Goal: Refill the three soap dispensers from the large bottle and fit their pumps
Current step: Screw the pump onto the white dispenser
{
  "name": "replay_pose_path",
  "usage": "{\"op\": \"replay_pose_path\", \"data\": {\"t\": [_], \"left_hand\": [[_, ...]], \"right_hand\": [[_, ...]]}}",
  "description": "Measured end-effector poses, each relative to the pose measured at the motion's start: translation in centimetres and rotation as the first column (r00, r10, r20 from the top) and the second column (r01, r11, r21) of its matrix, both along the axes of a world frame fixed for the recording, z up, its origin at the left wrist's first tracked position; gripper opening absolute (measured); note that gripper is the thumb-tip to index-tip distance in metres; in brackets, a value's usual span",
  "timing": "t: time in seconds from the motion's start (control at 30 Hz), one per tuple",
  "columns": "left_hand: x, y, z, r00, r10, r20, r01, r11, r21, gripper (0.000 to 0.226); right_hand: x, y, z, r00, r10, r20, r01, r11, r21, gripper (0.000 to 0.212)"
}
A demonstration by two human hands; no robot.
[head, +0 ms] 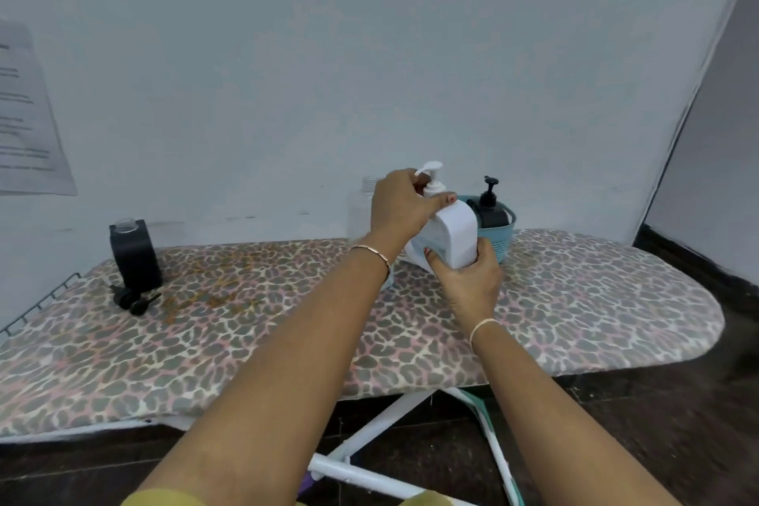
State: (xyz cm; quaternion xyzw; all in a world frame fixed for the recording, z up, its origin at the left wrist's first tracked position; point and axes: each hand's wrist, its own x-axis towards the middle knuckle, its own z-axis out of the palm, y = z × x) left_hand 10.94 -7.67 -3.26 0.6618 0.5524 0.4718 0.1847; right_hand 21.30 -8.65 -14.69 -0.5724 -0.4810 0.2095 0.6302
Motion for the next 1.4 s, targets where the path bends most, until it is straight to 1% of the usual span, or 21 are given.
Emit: {"op": "replay_pose_path", "data": {"t": [0.13,0.2,0.27,0.33,0.5,0.63,0.77,0.9,0.97,1.23,1.4], "left_hand": [[2.0,3.5,1.6,1.0,0.0,-0.021,0.0,1.0,0.027,0.03],[2.8,5.4,2.0,0.999,0.002,-0.042,0.0,1.0,0.029,0.027],[3.5,7.4,2.0,0.998,0.007,-0.059,-0.005,1.0,0.029,0.028],[4.0,9.3,1.6,0.998,0.019,-0.054,-0.017,0.999,0.031,0.032],[4.9,13.6,0.6,0.997,0.04,0.059,-0.04,0.999,-0.002,0.045],[5.7,15.7,-0.4,0.994,0.027,0.104,-0.024,0.999,-0.029,0.041],[6.3,16.7,-2.6,0.999,-0.005,0.049,0.009,0.995,-0.101,0.037],[6.8,17.3,-5.3,0.999,-0.037,-0.036,0.031,0.985,-0.173,0.032],[7.1,17.3,-5.9,0.997,-0.051,-0.056,0.04,0.981,-0.188,0.031],[7.1,17.6,-6.4,0.997,-0.061,-0.041,0.052,0.979,-0.199,0.035],[7.0,16.8,-6.4,0.99,-0.116,-0.074,0.099,0.975,-0.197,0.049]], "right_hand": [[2.3,3.1,1.4,0.997,0.047,0.064,-0.049,0.998,0.026,0.051],[3.3,4.6,1.5,0.993,0.059,0.106,-0.062,0.997,0.033,0.053],[4.3,6.0,1.3,0.987,0.049,0.152,-0.054,0.998,0.029,0.06],[5.1,7.2,0.9,0.982,0.035,0.187,-0.043,0.998,0.037,0.062],[6.2,9.2,-0.3,0.948,-0.038,0.317,0.019,0.998,0.064,0.059],[6.5,10.3,-1.1,0.917,-0.105,0.385,0.07,0.992,0.104,0.061],[6.6,11.1,-1.8,0.882,-0.138,0.451,0.093,0.988,0.121,0.062],[6.6,11.4,-2.4,0.869,-0.157,0.469,0.108,0.986,0.129,0.06],[6.6,11.5,-2.6,0.864,-0.158,0.478,0.11,0.986,0.128,0.058],[6.6,11.7,-3.0,0.821,-0.178,0.543,0.142,0.984,0.108,0.053],[6.4,11.5,-2.8,0.814,-0.181,0.553,0.154,0.983,0.097,0.053]]}}
